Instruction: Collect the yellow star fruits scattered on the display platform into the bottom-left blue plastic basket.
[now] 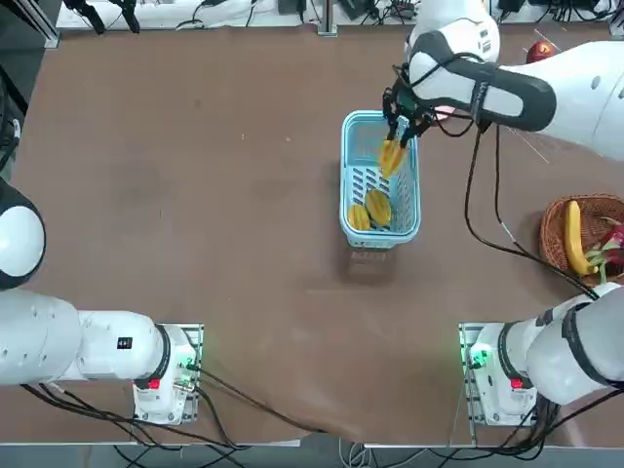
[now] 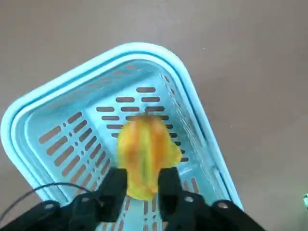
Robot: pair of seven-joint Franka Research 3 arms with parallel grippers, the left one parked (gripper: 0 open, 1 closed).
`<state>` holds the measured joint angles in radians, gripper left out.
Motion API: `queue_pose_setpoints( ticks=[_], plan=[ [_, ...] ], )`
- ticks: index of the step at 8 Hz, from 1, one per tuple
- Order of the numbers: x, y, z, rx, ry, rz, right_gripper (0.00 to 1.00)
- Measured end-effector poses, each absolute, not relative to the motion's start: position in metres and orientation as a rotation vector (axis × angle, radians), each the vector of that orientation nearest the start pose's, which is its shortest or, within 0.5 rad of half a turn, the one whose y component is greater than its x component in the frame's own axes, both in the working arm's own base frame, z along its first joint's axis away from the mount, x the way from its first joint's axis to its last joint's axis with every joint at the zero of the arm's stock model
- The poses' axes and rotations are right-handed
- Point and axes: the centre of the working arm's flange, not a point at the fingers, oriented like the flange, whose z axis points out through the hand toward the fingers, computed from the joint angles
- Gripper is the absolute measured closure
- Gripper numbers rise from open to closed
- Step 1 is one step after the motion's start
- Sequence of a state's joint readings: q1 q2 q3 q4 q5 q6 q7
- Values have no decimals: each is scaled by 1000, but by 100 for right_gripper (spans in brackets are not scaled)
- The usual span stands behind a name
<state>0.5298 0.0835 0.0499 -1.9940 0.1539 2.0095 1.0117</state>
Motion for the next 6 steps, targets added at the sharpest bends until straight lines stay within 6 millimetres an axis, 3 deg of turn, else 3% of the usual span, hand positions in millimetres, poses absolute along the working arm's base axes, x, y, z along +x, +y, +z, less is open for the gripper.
queue_pose_setpoints(
  ticks=[2,3,6],
  plan=[
    [481,310,427,-2964,791,187,12],
    [496,295,443,-2959,818,132,0],
    [549,208,522,-3020,765,40,0]
  ],
)
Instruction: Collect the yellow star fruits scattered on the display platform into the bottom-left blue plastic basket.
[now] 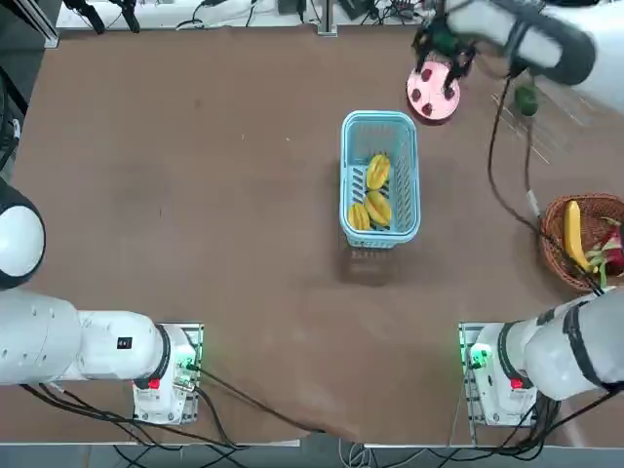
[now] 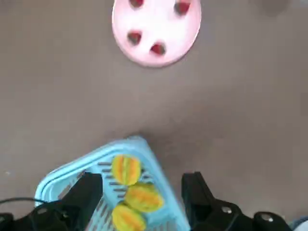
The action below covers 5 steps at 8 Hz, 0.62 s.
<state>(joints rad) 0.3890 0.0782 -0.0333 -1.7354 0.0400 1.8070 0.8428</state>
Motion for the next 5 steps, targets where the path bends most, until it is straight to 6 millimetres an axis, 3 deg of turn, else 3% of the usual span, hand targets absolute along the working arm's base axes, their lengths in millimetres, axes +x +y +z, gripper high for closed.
queue_pose_setpoints(
  ticks=[3,5],
  plan=[
    [569,101,582,-3098,503,81,0],
    [564,56,610,-3150,310,130,0]
  ],
)
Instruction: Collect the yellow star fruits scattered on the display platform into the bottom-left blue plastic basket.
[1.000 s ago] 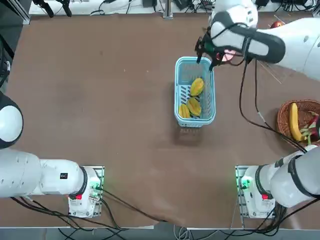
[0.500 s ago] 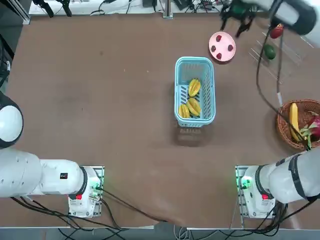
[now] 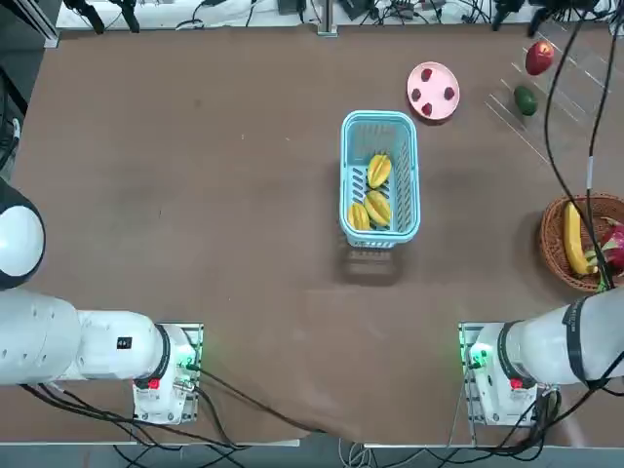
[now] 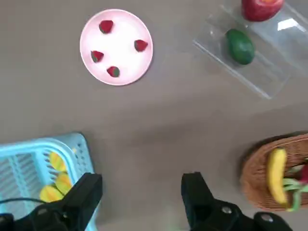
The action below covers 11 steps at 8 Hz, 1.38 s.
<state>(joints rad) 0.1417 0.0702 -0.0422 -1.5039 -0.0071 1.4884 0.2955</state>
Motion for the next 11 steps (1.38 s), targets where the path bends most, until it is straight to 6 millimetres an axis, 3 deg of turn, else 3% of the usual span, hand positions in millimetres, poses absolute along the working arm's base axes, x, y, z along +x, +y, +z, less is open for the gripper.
queue_pose_setpoints(
  ticks=[6,8,11],
  plan=[
    [534,5,661,-3159,120,118,0],
    [534,10,661,-3181,79,118,0],
    [534,36,660,-3193,11,119,0]
  ],
)
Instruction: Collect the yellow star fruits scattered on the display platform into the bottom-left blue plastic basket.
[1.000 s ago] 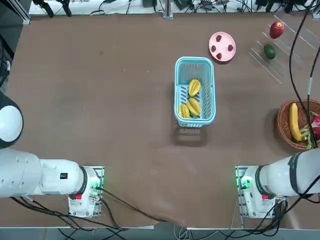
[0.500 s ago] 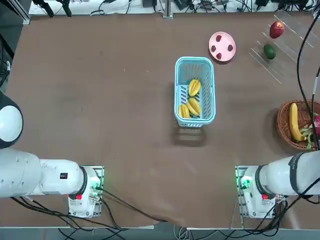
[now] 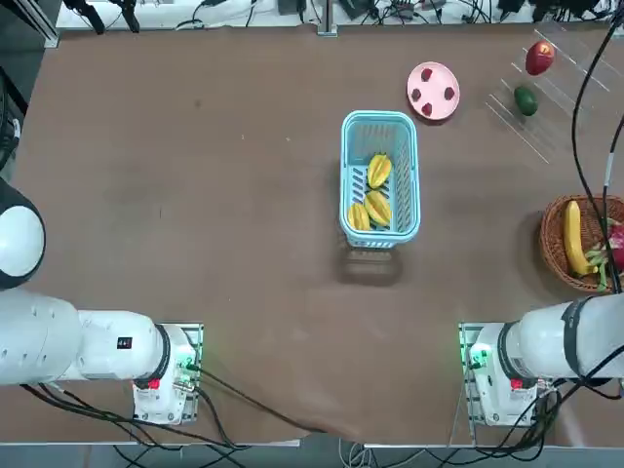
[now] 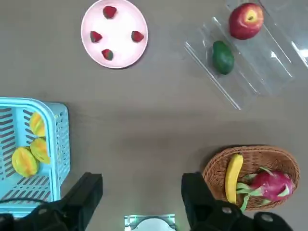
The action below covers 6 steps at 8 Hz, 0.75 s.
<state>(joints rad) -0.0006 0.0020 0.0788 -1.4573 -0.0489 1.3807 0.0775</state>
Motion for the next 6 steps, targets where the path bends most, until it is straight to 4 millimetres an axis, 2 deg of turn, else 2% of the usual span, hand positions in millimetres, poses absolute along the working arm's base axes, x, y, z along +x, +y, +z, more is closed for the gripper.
queue_pose_setpoints(
  ticks=[6],
  plan=[
    [537,34,656,-3193,108,119,0]
  ],
)
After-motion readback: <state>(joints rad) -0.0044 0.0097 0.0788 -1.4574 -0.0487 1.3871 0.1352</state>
